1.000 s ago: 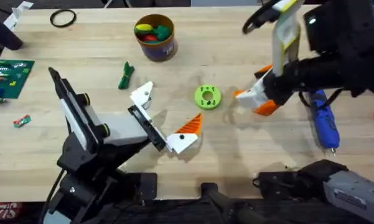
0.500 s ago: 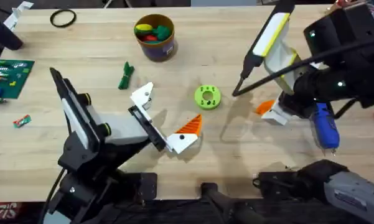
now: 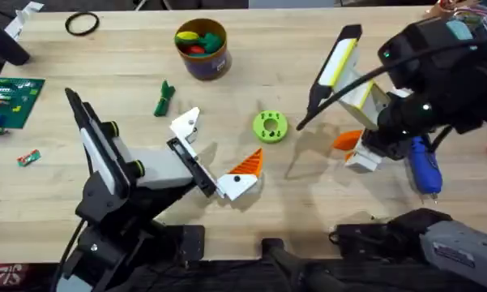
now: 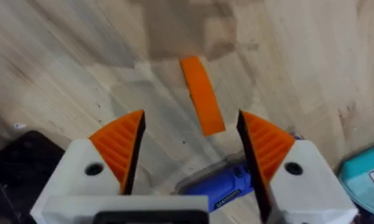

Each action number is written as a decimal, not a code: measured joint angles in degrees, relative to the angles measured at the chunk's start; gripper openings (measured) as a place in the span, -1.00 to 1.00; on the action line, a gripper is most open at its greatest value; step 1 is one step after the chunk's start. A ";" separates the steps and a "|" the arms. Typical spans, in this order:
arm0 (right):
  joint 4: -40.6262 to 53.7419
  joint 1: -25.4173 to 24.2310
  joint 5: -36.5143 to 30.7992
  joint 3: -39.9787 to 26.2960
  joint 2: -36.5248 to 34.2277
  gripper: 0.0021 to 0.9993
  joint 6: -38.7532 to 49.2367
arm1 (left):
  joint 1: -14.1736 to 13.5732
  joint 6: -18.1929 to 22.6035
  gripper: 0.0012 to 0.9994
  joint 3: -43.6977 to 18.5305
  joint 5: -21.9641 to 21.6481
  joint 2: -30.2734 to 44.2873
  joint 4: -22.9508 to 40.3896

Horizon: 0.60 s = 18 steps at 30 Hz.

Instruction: Pick up the gripper from the table and insert it into the empty holder that is missing its gripper. Then pick up a screw, insert it into the mounting hole, and use the screwdriver to tighten it. Finally, clean up the table by picking up the vegetable and placing it into the bucket.

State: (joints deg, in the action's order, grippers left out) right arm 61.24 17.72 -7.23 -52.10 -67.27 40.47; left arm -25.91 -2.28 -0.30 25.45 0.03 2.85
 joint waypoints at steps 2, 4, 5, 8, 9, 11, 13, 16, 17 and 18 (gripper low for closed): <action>0.03 -0.01 0.01 0.00 -1.03 0.79 0.38 | 0.00 -0.01 0.98 0.00 0.00 0.00 0.00; -0.15 -0.01 0.01 0.00 -1.74 0.79 0.78 | 0.00 -0.01 0.98 0.00 0.00 0.01 0.00; -0.33 -0.01 0.01 0.00 -1.98 0.79 1.00 | 0.00 0.00 0.98 0.00 0.00 0.01 0.00; -0.57 0.00 0.01 0.00 -2.22 0.79 1.40 | 0.00 0.00 0.98 0.00 0.00 0.01 0.00; -0.53 -0.01 0.01 0.00 -2.23 0.79 1.50 | 0.00 0.00 0.98 0.00 0.00 0.00 0.00; -0.47 -0.04 0.01 0.00 -2.22 0.79 1.59 | 0.00 -0.01 0.98 0.00 0.00 0.01 0.00; -0.40 -0.07 0.01 0.00 -2.23 0.78 1.59 | 0.00 -0.01 0.98 0.00 0.00 0.00 0.00; -0.38 -0.07 0.01 0.00 -2.22 0.77 1.59 | 0.00 0.00 0.98 0.00 0.00 0.01 0.00; -0.38 -0.07 0.01 0.00 -2.22 0.77 1.60 | 0.00 0.00 0.98 0.00 0.00 0.00 0.00; -0.38 -0.07 0.01 0.00 -2.23 0.78 1.60 | 0.00 0.00 0.98 0.00 0.00 0.00 0.00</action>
State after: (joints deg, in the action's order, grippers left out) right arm 60.85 17.65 -7.22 -52.10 -69.49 42.08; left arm -25.91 -2.28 -0.30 25.45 0.03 2.85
